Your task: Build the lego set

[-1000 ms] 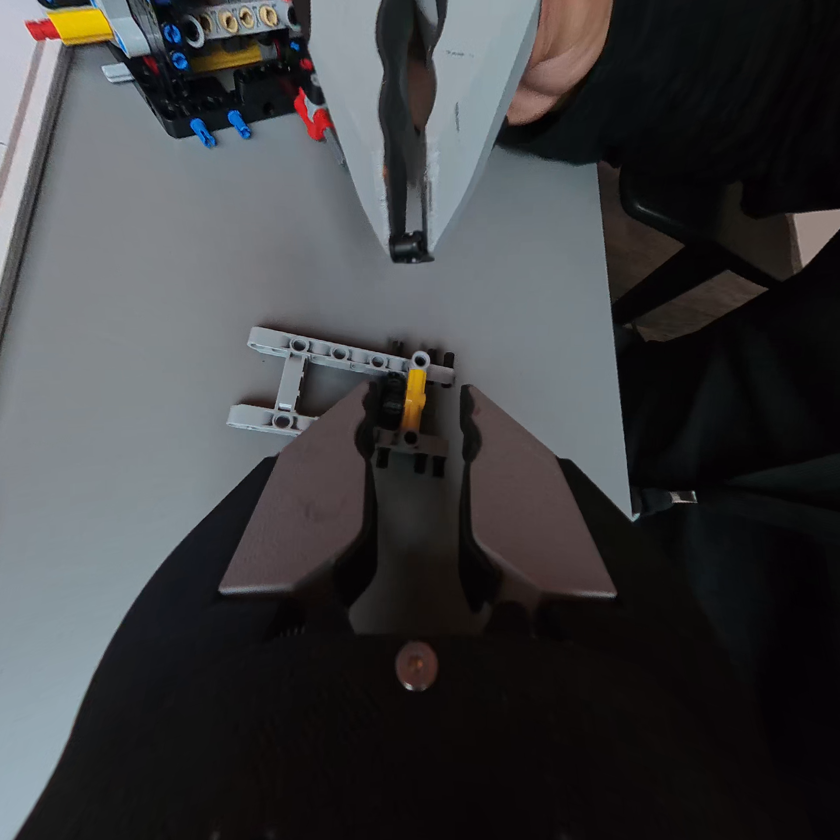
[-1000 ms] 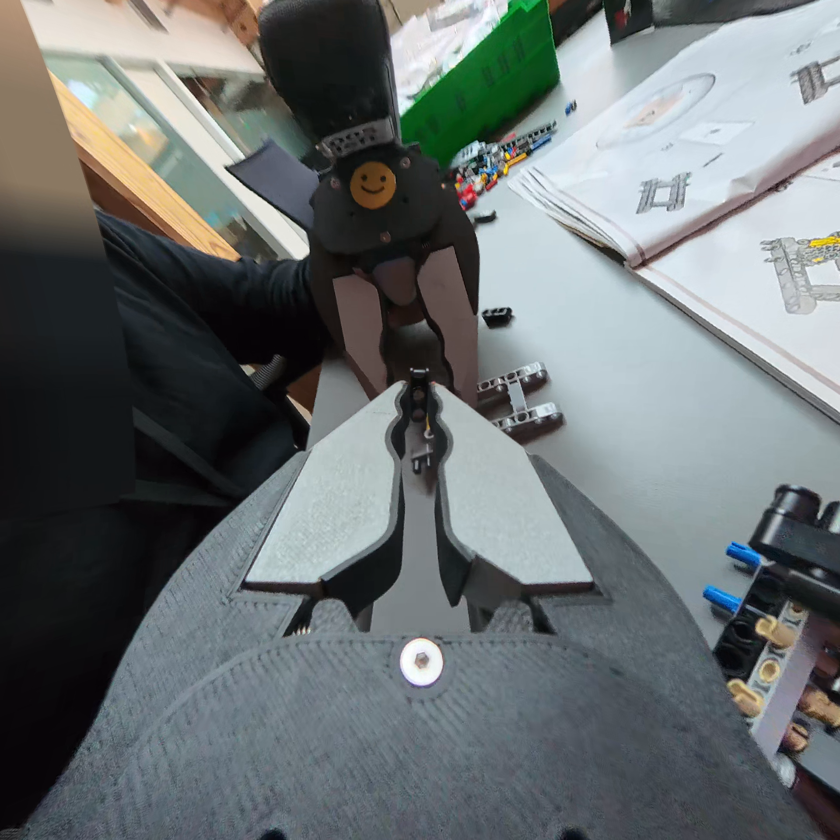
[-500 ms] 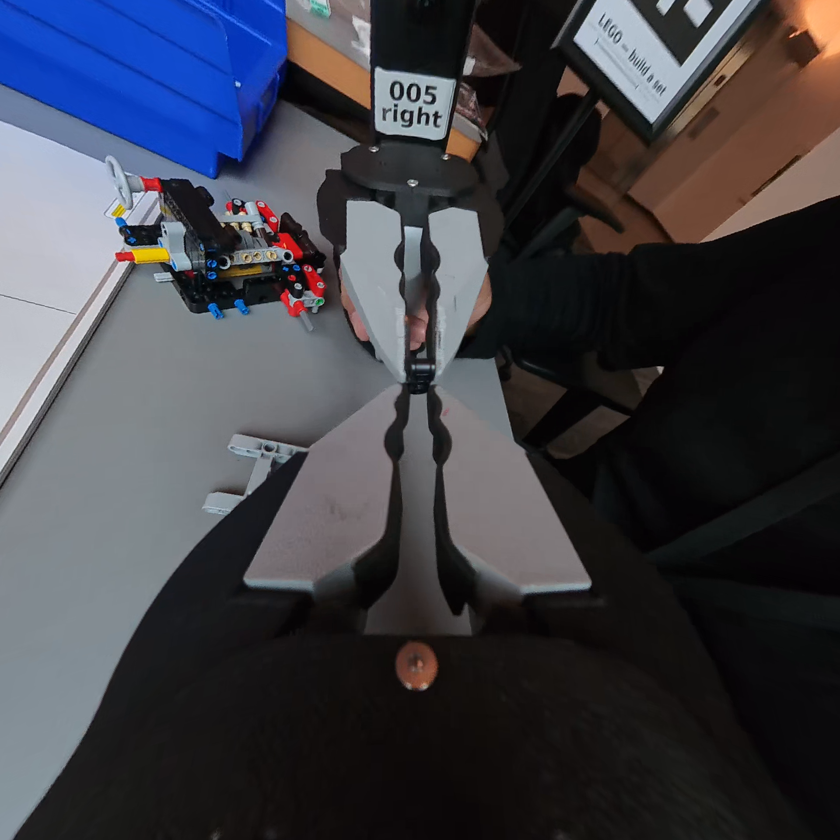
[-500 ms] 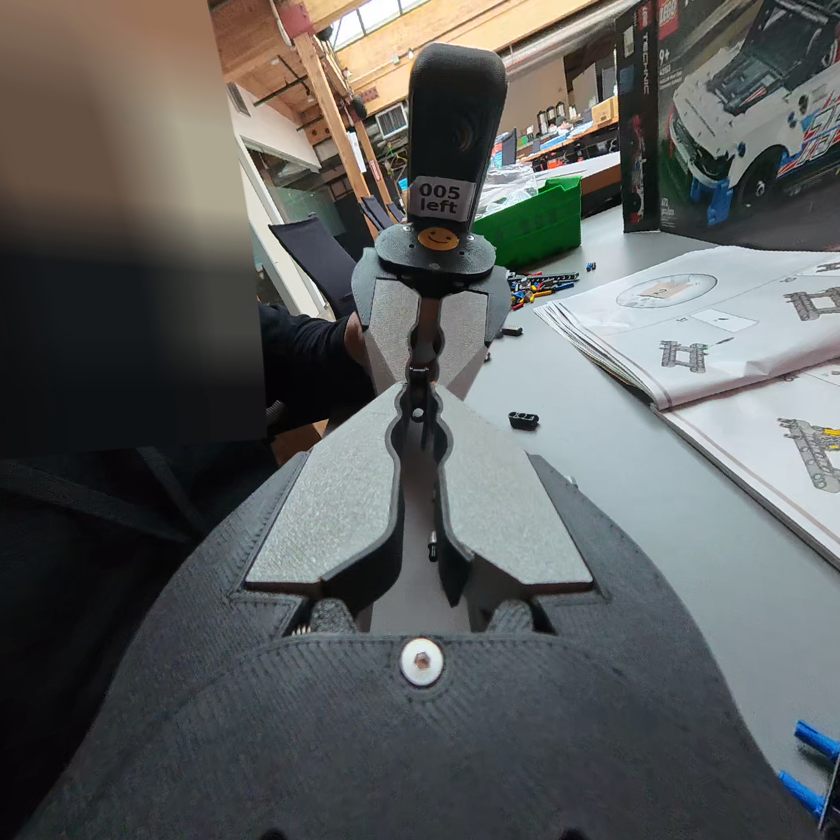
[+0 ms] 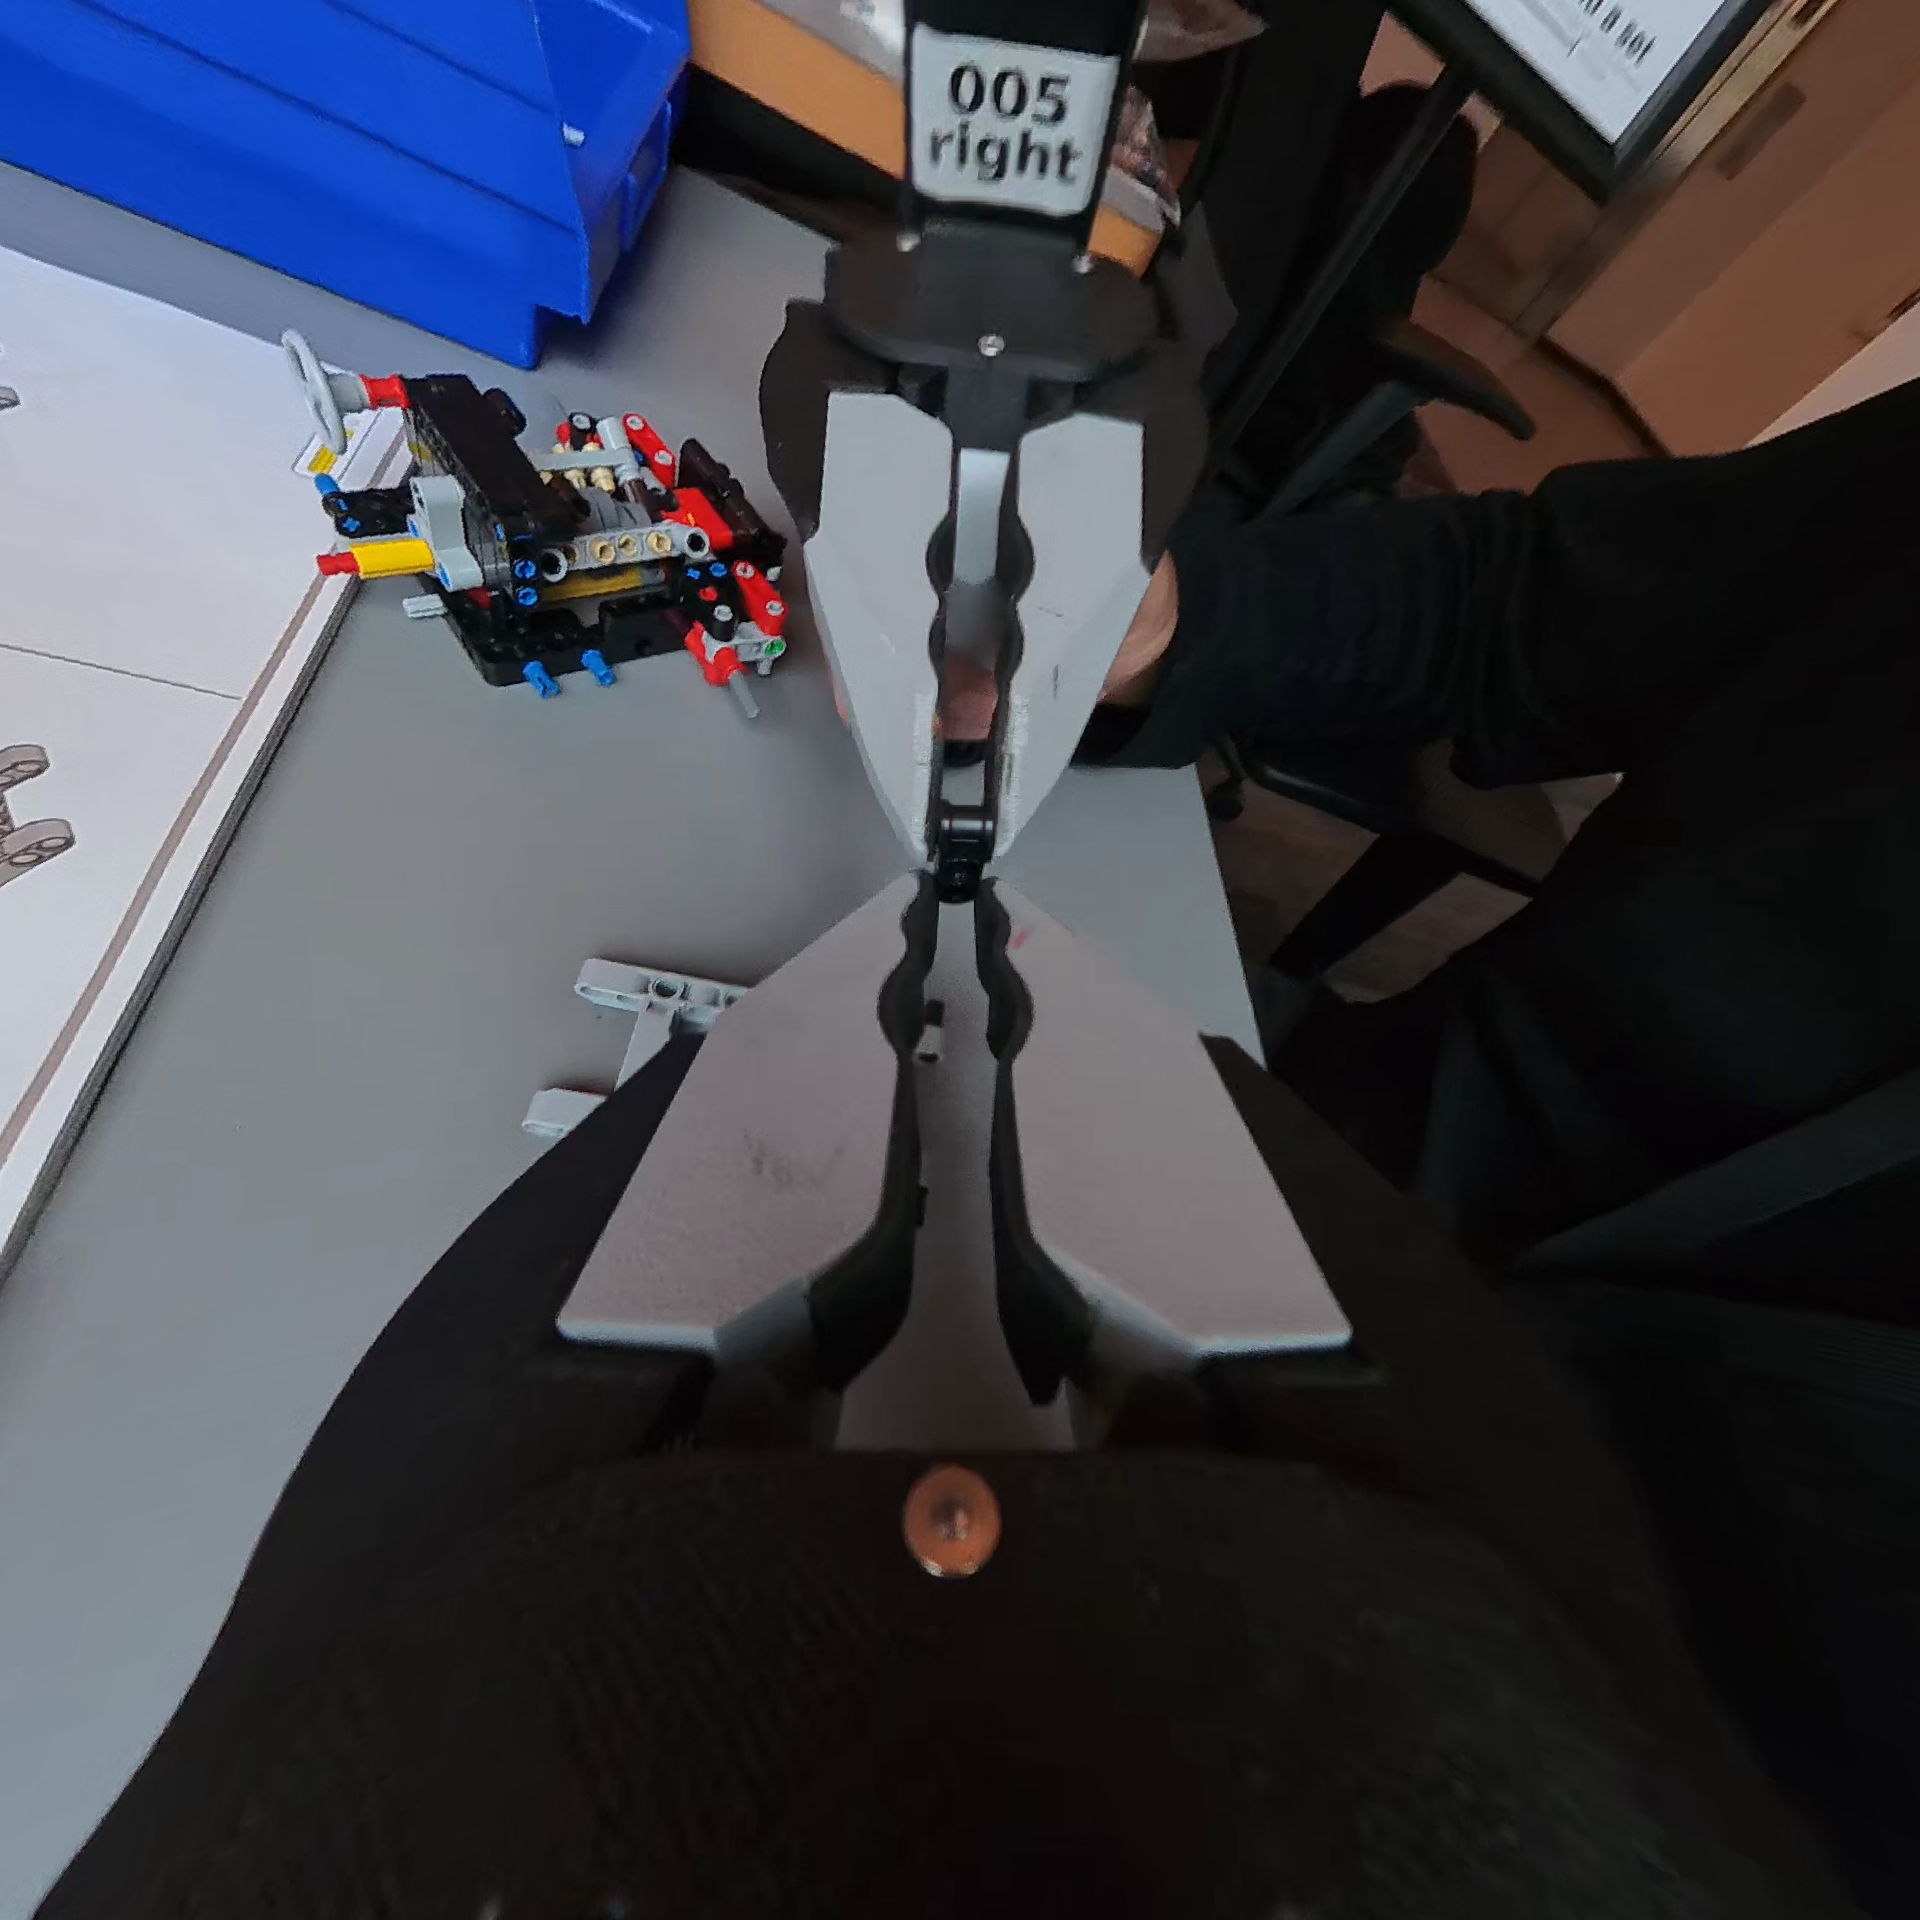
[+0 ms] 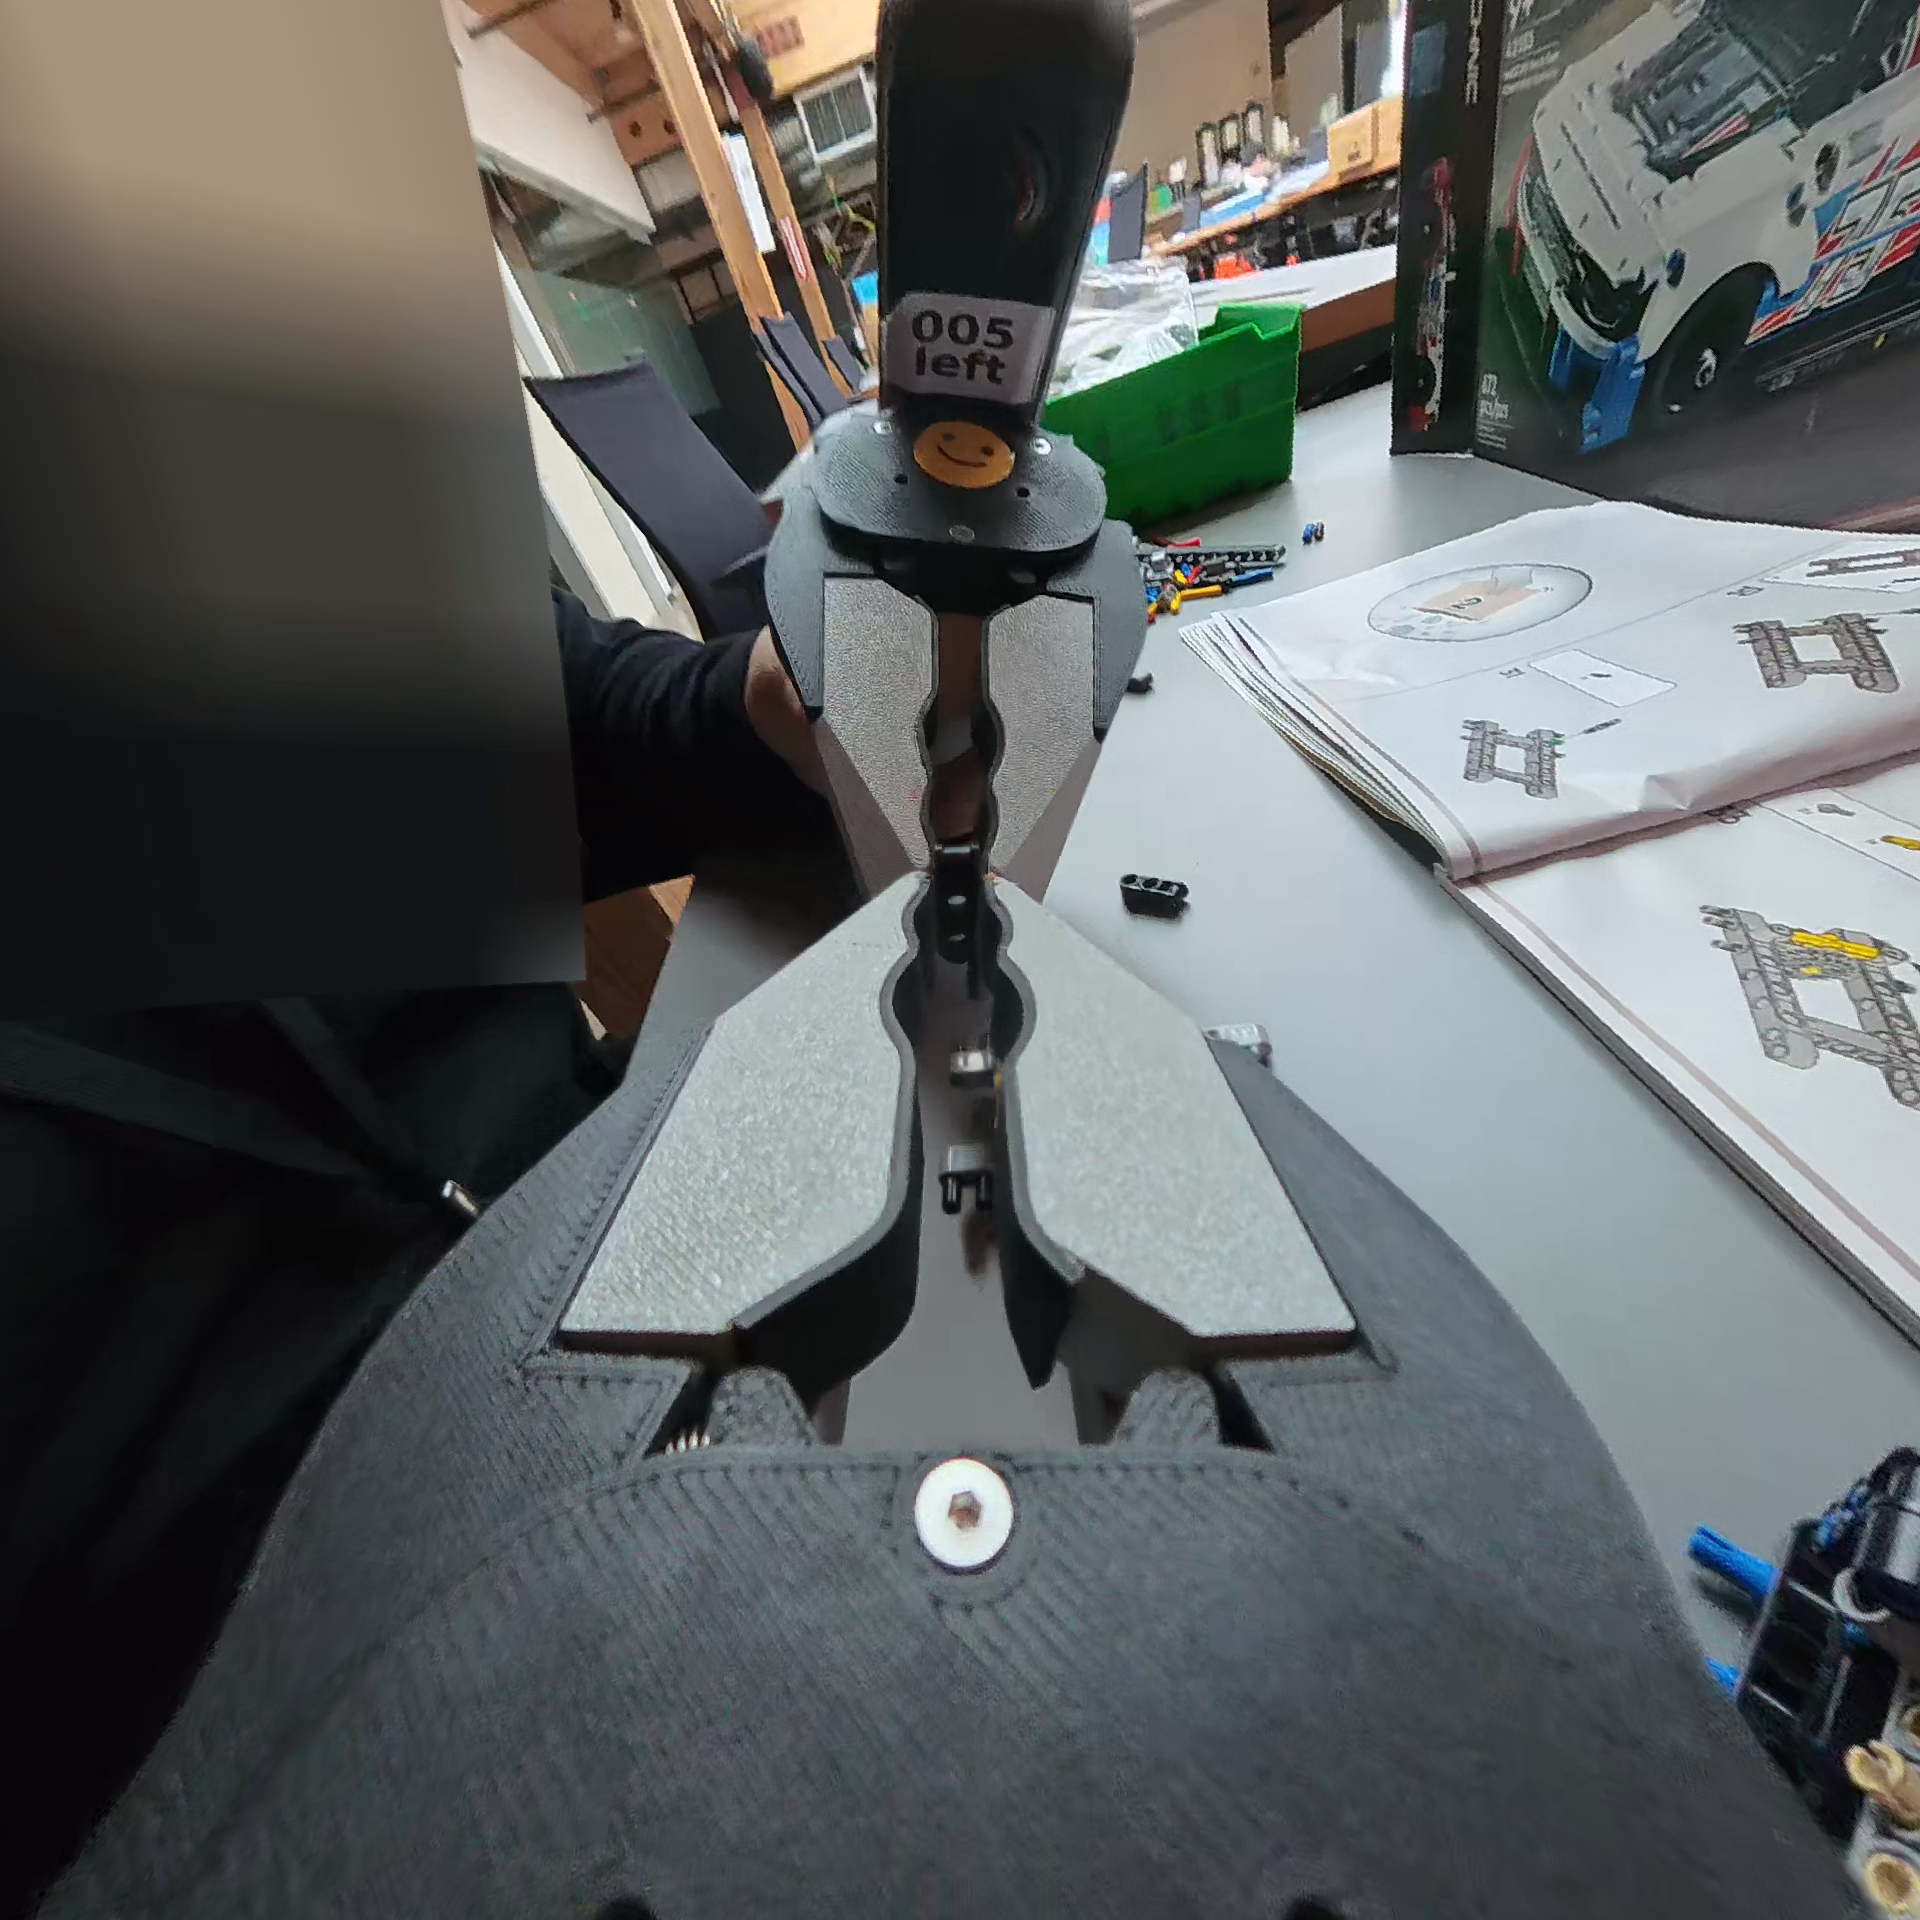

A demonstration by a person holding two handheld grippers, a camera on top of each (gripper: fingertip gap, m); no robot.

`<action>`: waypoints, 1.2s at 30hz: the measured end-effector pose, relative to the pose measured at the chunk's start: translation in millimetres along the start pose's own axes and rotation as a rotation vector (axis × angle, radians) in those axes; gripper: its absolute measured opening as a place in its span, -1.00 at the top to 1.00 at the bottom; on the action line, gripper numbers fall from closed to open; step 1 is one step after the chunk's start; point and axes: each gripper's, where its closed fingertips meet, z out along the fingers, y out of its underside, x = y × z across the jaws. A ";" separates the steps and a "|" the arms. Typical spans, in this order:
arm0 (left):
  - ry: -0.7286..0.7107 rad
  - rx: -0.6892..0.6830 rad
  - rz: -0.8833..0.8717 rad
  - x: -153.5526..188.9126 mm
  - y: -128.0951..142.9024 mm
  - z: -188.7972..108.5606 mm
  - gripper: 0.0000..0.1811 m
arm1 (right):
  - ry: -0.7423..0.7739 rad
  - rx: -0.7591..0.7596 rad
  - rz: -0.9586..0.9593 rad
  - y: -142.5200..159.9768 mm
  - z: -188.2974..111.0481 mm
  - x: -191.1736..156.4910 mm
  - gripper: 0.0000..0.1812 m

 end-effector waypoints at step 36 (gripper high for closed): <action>-0.075 -0.242 0.087 -8.0 38.2 15.0 0.96 | 0.032 -0.316 -0.171 42.9 -4.2 0.7 0.95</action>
